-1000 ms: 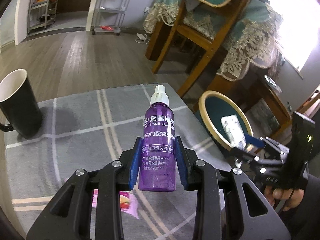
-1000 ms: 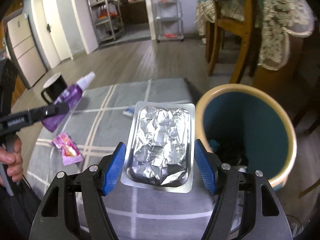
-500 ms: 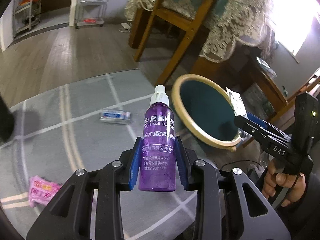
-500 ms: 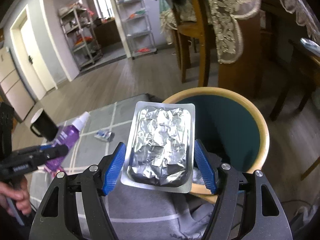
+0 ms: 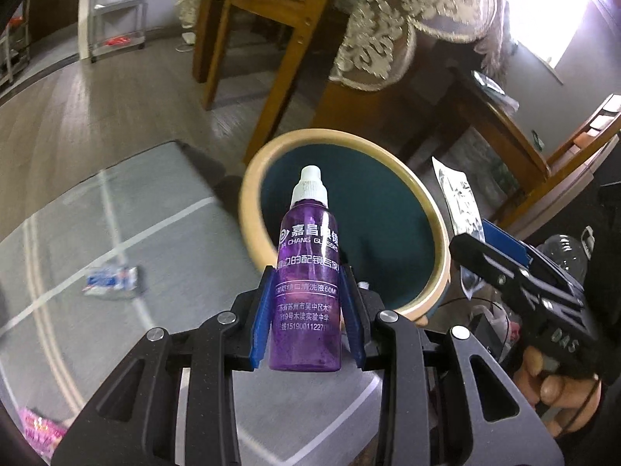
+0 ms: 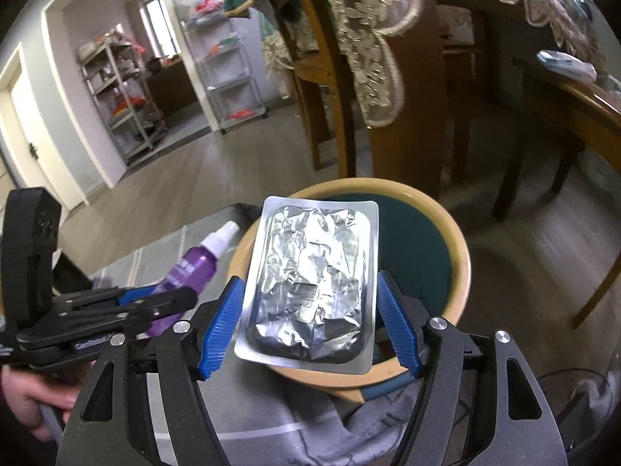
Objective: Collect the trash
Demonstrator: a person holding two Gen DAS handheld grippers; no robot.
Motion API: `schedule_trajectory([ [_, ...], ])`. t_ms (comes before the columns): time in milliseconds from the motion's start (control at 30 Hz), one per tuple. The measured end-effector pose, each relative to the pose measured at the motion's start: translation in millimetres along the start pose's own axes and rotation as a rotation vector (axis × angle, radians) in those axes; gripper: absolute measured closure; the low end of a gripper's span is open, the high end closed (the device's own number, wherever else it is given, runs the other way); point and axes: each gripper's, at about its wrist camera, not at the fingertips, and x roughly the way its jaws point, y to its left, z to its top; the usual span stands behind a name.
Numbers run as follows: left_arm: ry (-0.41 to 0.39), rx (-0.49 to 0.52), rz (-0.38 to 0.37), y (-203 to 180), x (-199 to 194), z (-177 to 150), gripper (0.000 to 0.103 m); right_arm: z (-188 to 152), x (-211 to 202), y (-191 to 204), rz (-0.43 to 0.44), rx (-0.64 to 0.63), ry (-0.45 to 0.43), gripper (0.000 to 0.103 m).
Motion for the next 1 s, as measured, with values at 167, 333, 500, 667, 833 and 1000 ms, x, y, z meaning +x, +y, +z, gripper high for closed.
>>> schedule_trajectory([
  [167,0.046,0.0,-0.003,-9.6,26.6,10.2,0.071,6.6,11.3,-11.6,-0.029,0.011,0.033,0.033],
  [333,0.09,-0.04,-0.019,-9.8,48.8,21.9,0.071,10.4,14.0,-16.2,-0.048,0.007,0.043,0.033],
  [500,0.131,-0.031,0.003,-10.7,64.2,25.2,0.071,7.4,18.5,-18.6,-0.054,0.004,0.061,0.033],
  [667,0.104,-0.056,0.006,-3.7,54.8,24.4,0.065,10.0,24.8,-19.7,-0.055,0.003,0.075,0.033],
  [833,0.054,-0.075,0.022,8.5,31.1,23.8,0.051,13.8,34.8,-17.9,-0.05,-0.008,0.091,0.033],
  [1000,0.014,-0.117,0.052,28.8,1.8,13.5,0.042,16.3,45.6,-15.1,-0.045,-0.019,0.111,0.033],
])
